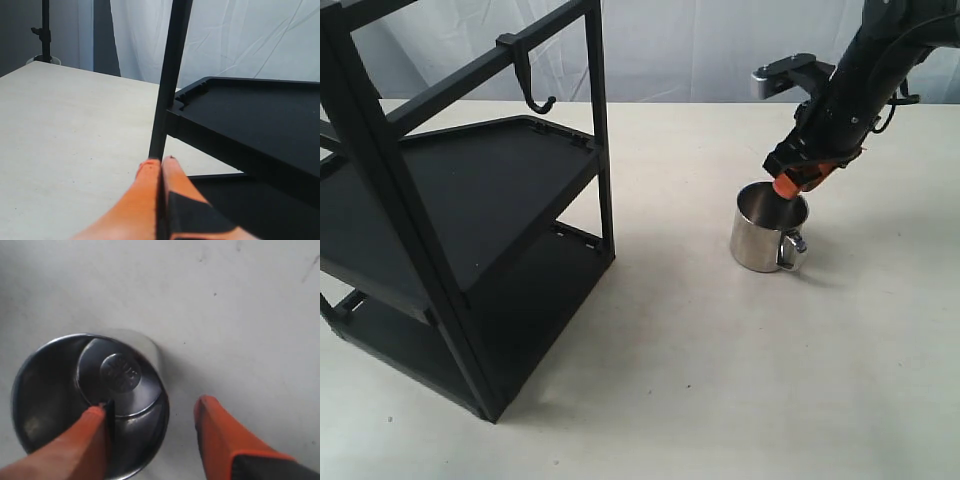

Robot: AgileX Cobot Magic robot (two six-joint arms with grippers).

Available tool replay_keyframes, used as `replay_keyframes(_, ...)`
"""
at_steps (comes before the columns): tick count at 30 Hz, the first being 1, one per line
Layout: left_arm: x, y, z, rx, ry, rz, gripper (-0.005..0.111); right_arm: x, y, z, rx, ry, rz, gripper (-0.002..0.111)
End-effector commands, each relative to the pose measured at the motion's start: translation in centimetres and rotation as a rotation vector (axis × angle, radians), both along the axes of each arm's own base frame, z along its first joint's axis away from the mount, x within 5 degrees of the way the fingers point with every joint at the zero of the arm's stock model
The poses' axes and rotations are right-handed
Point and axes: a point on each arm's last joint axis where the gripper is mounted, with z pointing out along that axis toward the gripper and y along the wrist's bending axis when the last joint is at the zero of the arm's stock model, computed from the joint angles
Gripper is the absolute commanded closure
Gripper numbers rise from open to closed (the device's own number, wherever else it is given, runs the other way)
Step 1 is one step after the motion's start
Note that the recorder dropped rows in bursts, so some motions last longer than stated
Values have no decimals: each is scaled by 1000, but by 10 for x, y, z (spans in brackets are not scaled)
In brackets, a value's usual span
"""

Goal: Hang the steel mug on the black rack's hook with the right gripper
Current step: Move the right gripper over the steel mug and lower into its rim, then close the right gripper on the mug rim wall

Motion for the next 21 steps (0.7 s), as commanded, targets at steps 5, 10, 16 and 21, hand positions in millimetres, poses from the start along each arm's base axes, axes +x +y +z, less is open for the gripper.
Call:
replay_keyframes(5,0,0,1,-9,-12,2,105,8,3,-15,-48,-39,31,60)
replay_keyframes(10,0,0,1,-9,-12,2,105,11,12,-14,-78,-111,155,60)
replay_keyframes(16,0,0,1,-9,-12,2,105,13,25,-15,-92,-183,284,60)
replay_keyframes(21,0,0,1,-9,-12,2,105,11,34,-24,-171,-182,395,60)
